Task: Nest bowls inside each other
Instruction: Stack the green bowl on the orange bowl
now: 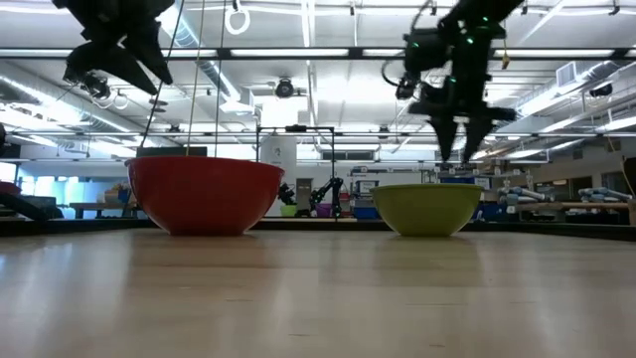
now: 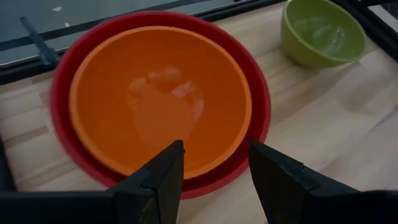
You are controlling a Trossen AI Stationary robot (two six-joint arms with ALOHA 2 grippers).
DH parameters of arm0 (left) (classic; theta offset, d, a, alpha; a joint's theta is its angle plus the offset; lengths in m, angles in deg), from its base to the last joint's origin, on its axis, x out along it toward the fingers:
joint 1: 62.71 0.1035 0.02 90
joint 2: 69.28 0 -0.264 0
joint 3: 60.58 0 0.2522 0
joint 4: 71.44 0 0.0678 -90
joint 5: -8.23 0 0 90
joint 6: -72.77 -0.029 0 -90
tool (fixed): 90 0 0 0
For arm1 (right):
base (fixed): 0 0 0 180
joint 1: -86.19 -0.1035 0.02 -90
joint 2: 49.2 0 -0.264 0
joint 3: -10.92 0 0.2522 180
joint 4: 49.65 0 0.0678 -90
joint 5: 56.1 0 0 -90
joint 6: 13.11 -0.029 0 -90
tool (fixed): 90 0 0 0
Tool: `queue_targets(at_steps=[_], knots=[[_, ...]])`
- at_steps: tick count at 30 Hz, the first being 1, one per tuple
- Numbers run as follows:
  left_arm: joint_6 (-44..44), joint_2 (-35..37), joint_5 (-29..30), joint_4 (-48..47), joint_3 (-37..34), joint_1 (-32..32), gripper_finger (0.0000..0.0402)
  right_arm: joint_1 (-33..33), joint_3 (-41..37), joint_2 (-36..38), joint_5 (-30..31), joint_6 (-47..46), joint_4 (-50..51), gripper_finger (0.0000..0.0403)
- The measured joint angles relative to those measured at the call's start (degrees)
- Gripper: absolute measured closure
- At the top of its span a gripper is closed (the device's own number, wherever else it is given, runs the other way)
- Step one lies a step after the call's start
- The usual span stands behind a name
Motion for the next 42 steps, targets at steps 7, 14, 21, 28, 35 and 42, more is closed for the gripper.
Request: queue_targets(at_steps=[7, 14, 21, 28, 35, 42], knots=[[-0.11, -3.98, 0.13, 5.31, 0.00, 0.04, 0.0219, 4.96, -8.46, 1.33, -2.86, 1.69, -5.94, 0.0195], [1.29, -7.02, -0.70, 5.71, 0.00, 0.00, 0.0219, 6.43, -13.08, -1.83, -4.28, 5.37, -14.54, 0.0210], [4.84, -8.68, -0.68, 5.73, 0.00, 0.29, 0.0219, 4.71, -13.06, -0.50, -11.74, 10.75, -25.95, 0.0369], [6.54, -8.68, -0.07, 7.54, 0.00, 2.61, 0.0219, -0.26, -9.18, 3.04, -7.42, 10.94, -30.76, 0.0360], [5.53, -7.45, -0.78, 8.57, 1.90, 4.10, 0.0219, -4.08, -2.71, 3.21, -3.83, 12.01, -41.11, 0.0379], [-10.30, -5.60, 5.68, 8.15, 7.54, 4.41, 0.0219, -5.73, 10.75, -12.34, -6.73, 12.54, -49.51, 0.0367]])
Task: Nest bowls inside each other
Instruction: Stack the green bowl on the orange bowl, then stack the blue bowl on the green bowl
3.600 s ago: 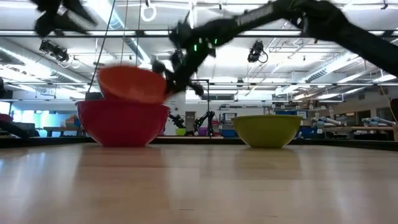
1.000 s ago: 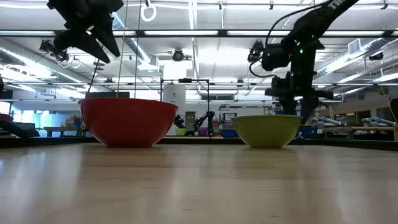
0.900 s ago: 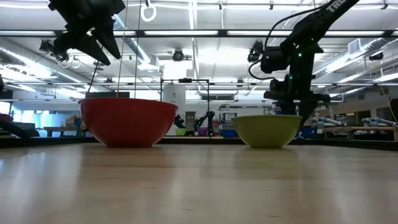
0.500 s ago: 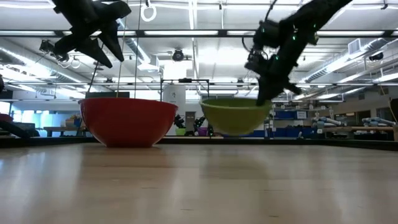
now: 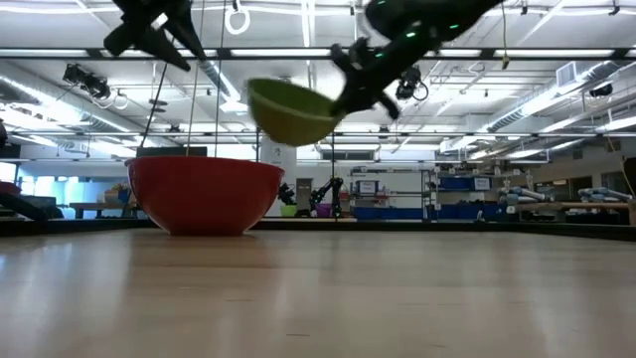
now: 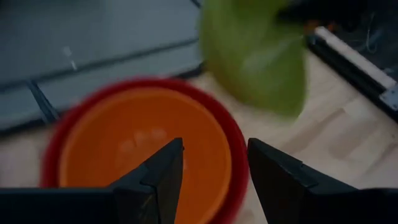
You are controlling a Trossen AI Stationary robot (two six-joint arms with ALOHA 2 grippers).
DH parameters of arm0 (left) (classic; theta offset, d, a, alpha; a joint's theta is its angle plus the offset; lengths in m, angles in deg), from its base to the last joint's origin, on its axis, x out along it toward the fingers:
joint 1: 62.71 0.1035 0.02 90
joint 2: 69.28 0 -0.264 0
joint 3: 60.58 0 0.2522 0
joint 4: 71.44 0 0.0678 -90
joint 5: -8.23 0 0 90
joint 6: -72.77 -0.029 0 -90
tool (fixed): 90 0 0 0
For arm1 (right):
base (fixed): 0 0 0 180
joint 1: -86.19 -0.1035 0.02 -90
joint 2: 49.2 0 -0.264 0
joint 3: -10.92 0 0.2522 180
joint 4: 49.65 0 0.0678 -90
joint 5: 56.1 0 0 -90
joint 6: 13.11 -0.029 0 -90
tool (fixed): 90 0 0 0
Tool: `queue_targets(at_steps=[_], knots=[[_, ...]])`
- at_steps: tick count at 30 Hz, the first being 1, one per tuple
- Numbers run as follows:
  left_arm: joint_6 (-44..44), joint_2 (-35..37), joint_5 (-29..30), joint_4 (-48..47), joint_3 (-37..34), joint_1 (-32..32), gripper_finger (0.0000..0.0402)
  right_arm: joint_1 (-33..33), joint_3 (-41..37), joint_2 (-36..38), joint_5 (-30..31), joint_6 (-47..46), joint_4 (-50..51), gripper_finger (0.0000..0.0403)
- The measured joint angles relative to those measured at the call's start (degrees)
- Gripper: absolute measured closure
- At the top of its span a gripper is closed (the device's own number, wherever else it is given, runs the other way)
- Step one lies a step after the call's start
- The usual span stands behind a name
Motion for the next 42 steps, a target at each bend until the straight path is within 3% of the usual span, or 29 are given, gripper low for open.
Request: queue_targets(at_steps=[6, 12, 17, 23, 29, 34, 39, 42], knots=[[-5.10, 0.11, 1.83, -0.26, 4.63, 0.90, 0.0219, -2.78, 16.21, -14.96, -0.55, 4.10, 5.18, 0.0365], [-3.94, 0.27, 1.66, -2.40, 5.05, 0.86, 0.0219, -4.30, 28.42, -24.98, -1.22, 6.04, 8.71, 0.0363], [1.40, 0.28, -2.22, -8.37, 5.05, 0.86, 0.0219, -4.45, 35.31, -31.19, -4.92, 6.12, 12.62, 0.0349], [6.17, 0.31, -8.20, -14.60, 5.05, 0.86, 0.0219, -4.49, 40.15, -35.57, -8.91, 4.55, 17.32, 0.0301], [5.29, 0.33, -9.86, -16.02, 5.05, 0.85, 0.0219, -4.84, 40.38, -34.77, -6.57, 2.03, 17.63, 0.0252], [1.57, 0.33, -13.84, -16.40, 5.05, 0.86, 0.0219, -4.56, 40.38, -30.58, -4.48, 1.05, 20.82, 0.0244], [-4.10, 0.33, -25.18, -16.42, 4.93, 0.30, 0.0219, -4.73, 40.49, -23.40, -5.36, 5.90, 31.57, 0.0245], [-3.24, 0.37, -33.54, -16.16, 3.55, -2.33, 0.0219, -6.49, 40.46, -19.96, -5.73, 8.56, 41.63, 0.0245]])
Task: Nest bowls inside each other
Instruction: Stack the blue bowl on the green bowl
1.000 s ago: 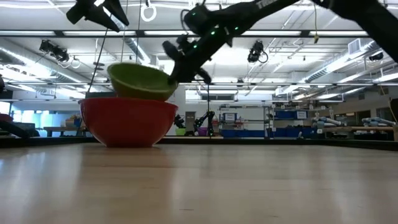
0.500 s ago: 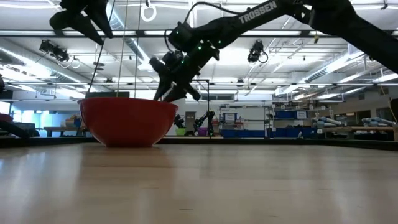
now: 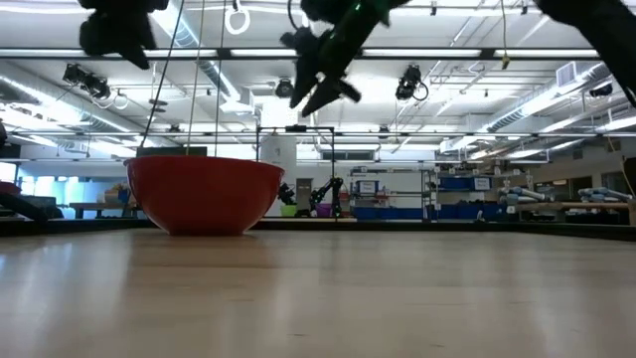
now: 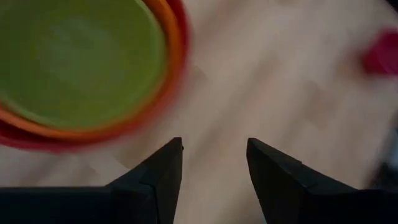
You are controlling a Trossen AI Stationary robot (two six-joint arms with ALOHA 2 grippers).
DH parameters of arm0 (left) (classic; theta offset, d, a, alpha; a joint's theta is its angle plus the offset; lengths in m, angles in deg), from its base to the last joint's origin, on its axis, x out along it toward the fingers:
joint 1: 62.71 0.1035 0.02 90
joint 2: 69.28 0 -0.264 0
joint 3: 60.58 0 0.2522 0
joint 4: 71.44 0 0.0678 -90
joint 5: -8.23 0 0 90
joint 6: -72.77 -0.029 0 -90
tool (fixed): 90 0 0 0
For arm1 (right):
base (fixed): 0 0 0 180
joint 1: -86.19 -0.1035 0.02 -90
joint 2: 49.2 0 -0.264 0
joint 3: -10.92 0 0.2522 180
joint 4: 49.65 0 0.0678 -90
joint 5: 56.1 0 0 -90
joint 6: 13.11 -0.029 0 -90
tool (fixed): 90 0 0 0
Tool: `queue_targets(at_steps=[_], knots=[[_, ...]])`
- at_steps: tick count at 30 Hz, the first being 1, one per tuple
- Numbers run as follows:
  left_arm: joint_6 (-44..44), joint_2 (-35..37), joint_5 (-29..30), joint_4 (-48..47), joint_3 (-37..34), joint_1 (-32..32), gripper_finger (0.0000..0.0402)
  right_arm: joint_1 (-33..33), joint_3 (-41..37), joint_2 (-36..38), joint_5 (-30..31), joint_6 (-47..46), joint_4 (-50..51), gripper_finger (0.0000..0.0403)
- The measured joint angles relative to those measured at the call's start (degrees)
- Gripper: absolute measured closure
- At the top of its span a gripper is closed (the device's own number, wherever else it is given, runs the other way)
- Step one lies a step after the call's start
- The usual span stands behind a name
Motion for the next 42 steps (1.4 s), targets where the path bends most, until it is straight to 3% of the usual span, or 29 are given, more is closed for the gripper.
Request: queue_targets(at_steps=[3, 7, 12, 19, 23, 29, 42], knots=[[4.13, 0.00, -5.74, 1.87, -3.37, -6.11, 0.0219, -3.32, -0.11, 3.64, 0.12, 0.60, 8.61, 0.0245], [9.82, -0.01, -7.11, 6.45, -9.93, -16.88, 0.0219, -8.76, -4.71, 9.31, 2.55, -1.39, 12.05, 0.0245], [16.87, -0.04, -7.33, 12.57, -15.90, -27.48, 0.0219, -16.57, -15.06, 16.28, 5.59, -9.53, 10.13, 0.0245], [20.87, -2.53, -7.12, 15.30, -21.87, -34.78, 0.0219, -25.18, -29.23, 20.53, 7.35, -24.46, 2.85, 0.0245], [17.24, -5.21, -7.19, 21.94, -24.89, -37.14, 0.0219, -28.70, -33.42, 20.75, 7.34, -32.83, 1.37, 0.0245], [13.78, -8.41, -6.94, 23.44, -27.20, -37.25, 0.0219, -33.07, -34.82, 20.46, 7.59, -41.74, 0.91, 0.0245], [8.91, -11.03, -9.13, 31.64, -29.84, -37.28, 0.0228, -36.93, -34.84, 20.44, 10.20, -48.54, 0.98, 0.0245]])
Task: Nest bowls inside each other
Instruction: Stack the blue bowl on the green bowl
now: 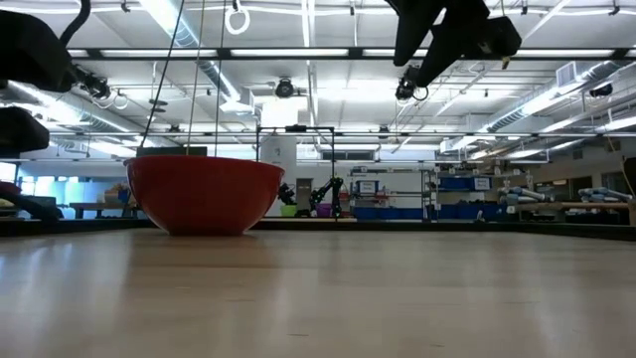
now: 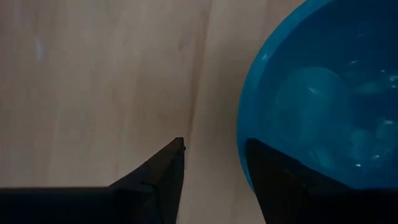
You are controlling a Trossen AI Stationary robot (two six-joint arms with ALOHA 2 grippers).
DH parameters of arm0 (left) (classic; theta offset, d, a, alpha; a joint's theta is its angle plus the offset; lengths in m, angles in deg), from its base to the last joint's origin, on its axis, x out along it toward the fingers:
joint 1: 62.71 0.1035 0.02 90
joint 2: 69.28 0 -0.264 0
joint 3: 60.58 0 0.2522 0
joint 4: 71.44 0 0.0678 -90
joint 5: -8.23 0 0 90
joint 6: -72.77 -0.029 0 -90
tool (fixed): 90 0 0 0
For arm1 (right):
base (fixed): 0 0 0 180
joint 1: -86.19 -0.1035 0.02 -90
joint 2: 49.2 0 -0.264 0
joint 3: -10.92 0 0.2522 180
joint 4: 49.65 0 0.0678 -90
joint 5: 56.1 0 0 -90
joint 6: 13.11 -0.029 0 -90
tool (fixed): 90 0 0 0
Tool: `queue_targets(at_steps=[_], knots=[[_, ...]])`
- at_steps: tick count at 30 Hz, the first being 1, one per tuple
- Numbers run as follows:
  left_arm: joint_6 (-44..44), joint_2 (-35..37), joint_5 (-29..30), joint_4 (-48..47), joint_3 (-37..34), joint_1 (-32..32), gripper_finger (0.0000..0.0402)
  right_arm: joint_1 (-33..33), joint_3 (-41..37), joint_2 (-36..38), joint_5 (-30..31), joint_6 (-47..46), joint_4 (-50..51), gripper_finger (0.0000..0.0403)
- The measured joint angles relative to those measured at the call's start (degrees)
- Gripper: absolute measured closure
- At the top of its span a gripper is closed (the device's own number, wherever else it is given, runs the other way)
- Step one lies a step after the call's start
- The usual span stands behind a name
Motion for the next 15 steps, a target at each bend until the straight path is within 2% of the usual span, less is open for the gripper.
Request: queue_targets(at_steps=[6, 15], knots=[[6.04, 3.22, -3.88, 0.01, 0.00, -0.01, 0.0230, 0.75, 0.00, -0.02, -0.27, 2.00, 0.13, 0.0245], [11.12, 7.20, -3.56, 2.68, 0.02, -0.08, 0.0230, 4.42, 0.00, -0.02, -3.51, 8.11, 0.16, 0.0245]])
